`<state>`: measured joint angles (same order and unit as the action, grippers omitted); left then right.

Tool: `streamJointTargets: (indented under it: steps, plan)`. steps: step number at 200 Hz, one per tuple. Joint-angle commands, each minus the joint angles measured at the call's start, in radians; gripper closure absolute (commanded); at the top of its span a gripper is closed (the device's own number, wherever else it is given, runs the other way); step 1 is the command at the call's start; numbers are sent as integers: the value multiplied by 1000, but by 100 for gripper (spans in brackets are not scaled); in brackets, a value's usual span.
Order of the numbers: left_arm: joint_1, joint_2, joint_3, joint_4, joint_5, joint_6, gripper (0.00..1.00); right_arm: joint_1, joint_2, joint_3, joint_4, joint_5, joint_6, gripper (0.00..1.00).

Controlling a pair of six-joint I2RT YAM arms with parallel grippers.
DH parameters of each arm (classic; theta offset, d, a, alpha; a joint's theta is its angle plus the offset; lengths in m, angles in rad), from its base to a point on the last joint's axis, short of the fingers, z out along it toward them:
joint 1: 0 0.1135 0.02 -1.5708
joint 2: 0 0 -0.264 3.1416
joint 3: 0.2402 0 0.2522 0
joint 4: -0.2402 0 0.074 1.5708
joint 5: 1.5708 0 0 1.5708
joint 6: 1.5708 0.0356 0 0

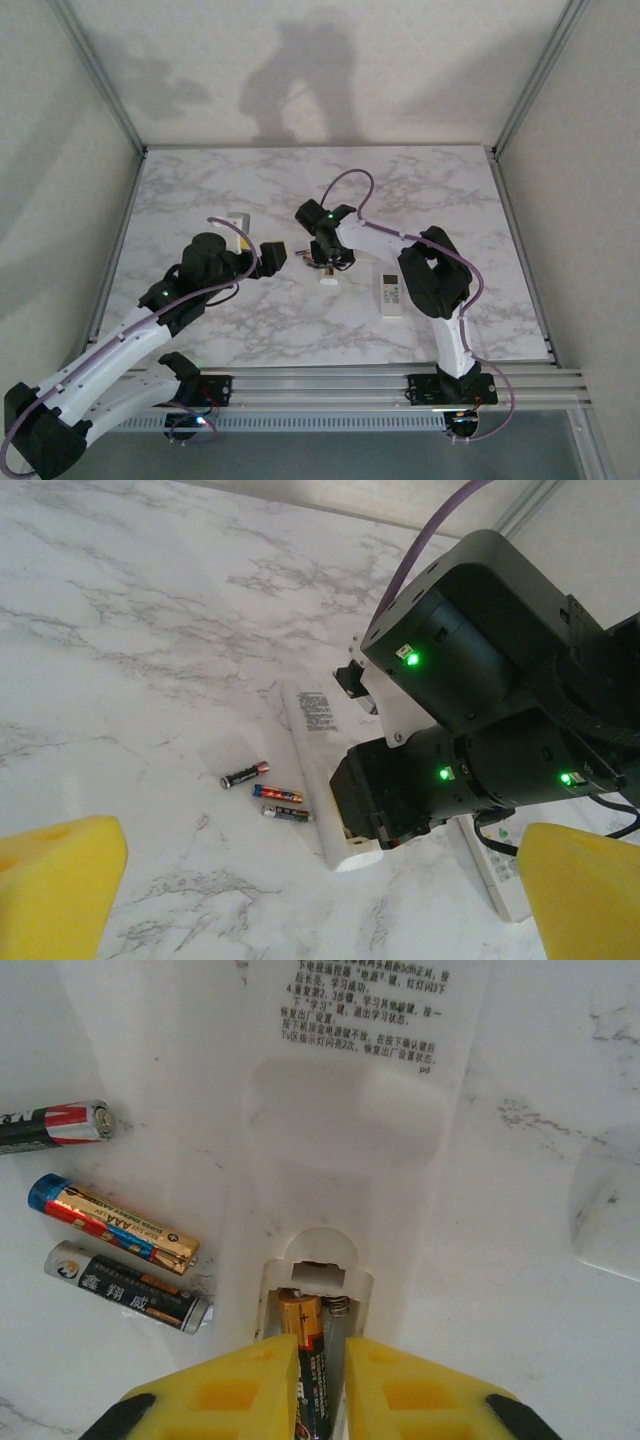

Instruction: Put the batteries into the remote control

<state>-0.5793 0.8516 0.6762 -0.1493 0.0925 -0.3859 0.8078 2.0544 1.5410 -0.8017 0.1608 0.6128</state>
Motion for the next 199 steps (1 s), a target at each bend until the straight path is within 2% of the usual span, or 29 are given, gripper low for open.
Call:
streamJointTargets:
  steps: [1, 68, 86, 101, 144, 199]
  plan:
    - [0, -16, -15, 24, -4, 9, 1, 22, 59, 18, -55, -2, -15, 82]
    - [-1, -29, -19, 26, -4, 12, 1, 26, 160, 74, -131, -29, -65, 81]
    - [0, -33, -20, 29, -1, 9, 1, 24, 182, 108, -160, 6, -55, 88]
    - [0, -38, -17, 26, 0, 10, 1, 18, 138, 116, -163, 9, -30, 91]
    - [-1, -51, -21, 27, 2, -3, 0, -28, -83, 27, -52, -4, 135, 88]
    - [-1, -51, -24, 30, 7, -2, 1, -30, -99, -14, 36, 29, 224, 88]
